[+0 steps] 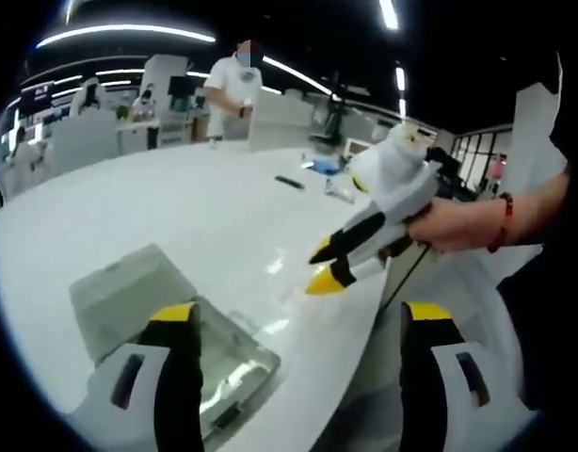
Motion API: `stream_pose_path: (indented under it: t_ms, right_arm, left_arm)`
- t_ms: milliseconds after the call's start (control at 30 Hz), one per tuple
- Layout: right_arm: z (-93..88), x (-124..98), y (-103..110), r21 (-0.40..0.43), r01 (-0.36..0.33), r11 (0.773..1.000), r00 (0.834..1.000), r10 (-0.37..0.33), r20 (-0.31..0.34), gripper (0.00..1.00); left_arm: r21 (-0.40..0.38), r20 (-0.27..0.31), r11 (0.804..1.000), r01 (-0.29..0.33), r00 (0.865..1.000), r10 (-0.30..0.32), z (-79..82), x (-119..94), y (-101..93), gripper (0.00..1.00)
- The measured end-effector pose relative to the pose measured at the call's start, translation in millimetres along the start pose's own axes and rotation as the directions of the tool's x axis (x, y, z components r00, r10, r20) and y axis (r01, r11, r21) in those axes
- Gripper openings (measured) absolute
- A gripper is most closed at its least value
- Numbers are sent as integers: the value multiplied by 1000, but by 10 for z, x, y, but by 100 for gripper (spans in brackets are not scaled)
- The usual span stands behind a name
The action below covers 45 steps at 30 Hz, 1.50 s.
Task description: Insert the divider into the dual guide fixture by aligning both edges with the guide slots and pushing it downward to the bottom, including one-sided entry, uneven engagement, binding, and posture correction.
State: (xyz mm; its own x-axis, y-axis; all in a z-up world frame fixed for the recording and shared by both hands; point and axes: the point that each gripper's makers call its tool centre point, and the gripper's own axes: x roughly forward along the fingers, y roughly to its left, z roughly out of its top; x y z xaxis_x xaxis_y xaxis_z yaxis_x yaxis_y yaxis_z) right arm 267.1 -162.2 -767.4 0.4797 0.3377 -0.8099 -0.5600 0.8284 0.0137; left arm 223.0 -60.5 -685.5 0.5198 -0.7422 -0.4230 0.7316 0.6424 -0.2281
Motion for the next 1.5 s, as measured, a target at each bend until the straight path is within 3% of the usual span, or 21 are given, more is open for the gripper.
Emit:
stream_pose_path:
  t_ms: [400,567,833,1267,1500]
  right_arm:
    - [130,-47,31,-28,-7,1000,999,8,47,29]
    - [222,-96,22,-39,12,999,996,-8,89,29]
    - [300,-129,18,-40,10,999,994,-5,112,29]
    - [422,-208,108,-77,0,997,984,14,178,29]
    - [481,-254,192,-80,-21,997,976,38,215,29]
  left_arm:
    - [-37,74,999,5,997,-2,110,0,-11,83]
    - [-87,112,996,-1,994,11,145,-5,7,82]
    - [-135,107,991,-9,994,23,123,-6,37,81]
    - [-243,189,970,4,981,43,220,-25,107,75]
    - [-269,195,963,4,979,50,212,-23,124,73]
